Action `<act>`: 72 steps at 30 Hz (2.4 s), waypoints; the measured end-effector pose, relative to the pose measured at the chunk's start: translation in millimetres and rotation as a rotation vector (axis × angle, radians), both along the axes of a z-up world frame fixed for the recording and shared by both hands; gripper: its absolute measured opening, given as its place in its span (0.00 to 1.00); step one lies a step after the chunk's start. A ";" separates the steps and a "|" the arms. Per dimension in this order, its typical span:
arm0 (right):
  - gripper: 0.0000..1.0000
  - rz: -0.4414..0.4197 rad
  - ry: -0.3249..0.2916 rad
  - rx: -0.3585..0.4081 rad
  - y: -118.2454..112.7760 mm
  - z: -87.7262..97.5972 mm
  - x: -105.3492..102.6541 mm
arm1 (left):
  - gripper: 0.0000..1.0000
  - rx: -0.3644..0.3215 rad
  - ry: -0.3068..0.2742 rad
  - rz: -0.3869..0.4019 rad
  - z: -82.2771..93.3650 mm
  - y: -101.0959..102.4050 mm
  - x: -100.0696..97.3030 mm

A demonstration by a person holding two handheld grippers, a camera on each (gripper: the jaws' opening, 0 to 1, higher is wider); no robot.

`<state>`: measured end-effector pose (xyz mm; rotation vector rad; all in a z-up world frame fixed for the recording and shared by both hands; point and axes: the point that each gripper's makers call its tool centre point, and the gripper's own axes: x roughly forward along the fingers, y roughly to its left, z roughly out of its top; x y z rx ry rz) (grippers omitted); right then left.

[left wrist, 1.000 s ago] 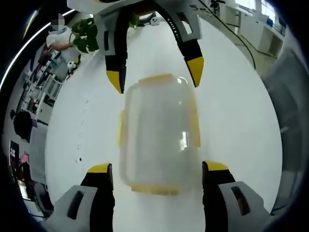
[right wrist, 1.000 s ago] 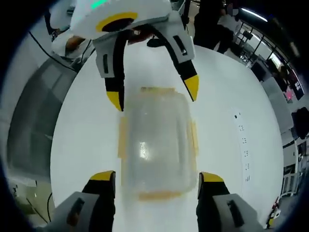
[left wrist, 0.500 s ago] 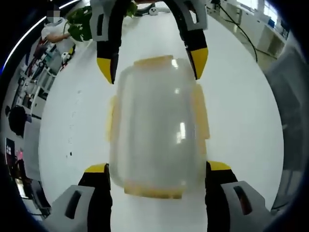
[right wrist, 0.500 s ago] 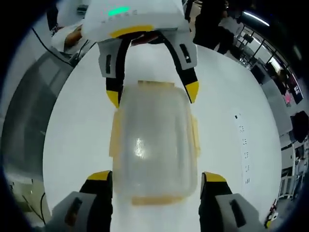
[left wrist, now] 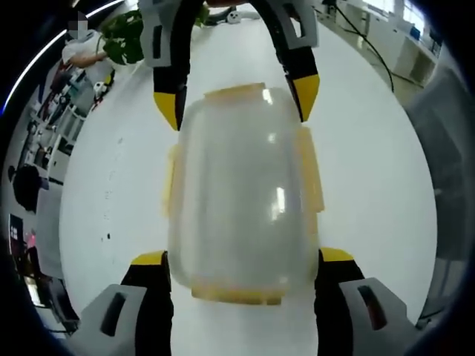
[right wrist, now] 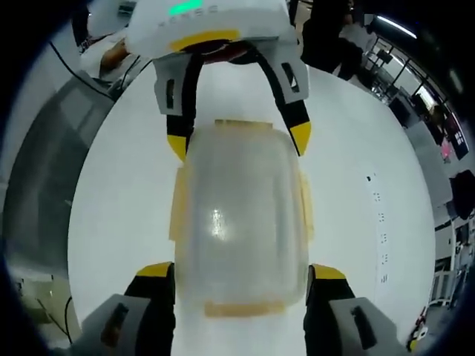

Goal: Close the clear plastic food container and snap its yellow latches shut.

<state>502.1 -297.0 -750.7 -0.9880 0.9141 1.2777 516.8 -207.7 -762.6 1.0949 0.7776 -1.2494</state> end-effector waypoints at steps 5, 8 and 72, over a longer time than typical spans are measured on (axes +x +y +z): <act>0.70 0.003 0.003 0.007 6.4 -0.3 -3.8 | 0.76 0.000 0.003 0.004 0.1 8.3 -5.1; 0.70 0.003 0.004 0.014 15.2 0.2 -7.8 | 0.76 0.012 0.002 0.005 -0.2 16.3 -9.1; 0.71 0.024 0.012 0.000 150.5 -2.0 -22.0 | 0.76 -0.023 0.010 0.055 -1.1 151.2 -27.2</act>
